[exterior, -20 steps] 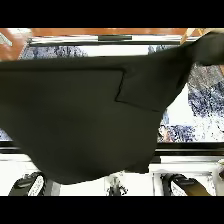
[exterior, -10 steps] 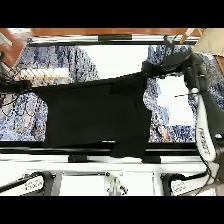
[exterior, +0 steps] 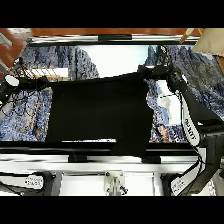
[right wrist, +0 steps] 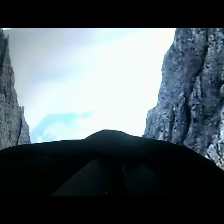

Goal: Fold the shirts.

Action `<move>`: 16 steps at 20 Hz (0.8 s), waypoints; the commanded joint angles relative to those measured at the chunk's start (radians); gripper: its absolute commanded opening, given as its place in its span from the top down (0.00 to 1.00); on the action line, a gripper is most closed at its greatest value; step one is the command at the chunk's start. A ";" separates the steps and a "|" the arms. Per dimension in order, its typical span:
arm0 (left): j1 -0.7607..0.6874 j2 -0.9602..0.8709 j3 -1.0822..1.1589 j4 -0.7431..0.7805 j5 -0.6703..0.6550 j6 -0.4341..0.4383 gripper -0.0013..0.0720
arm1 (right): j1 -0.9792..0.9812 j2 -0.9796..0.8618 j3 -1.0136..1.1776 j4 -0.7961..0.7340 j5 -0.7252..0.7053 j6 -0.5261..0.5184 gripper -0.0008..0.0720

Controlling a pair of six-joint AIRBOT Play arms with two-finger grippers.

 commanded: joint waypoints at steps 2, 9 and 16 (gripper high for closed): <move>0.003 -0.027 0.001 -0.019 -0.166 0.151 0.94 | -0.001 0.018 0.001 -0.051 -0.131 -0.025 0.90; 0.024 -0.029 -0.005 0.172 -0.529 0.151 0.94 | 0.004 0.033 -0.039 -0.141 -0.677 0.010 0.90; 0.024 -0.078 -0.007 0.171 -0.533 0.122 0.94 | 0.031 0.034 -0.133 -0.120 -0.671 0.064 0.90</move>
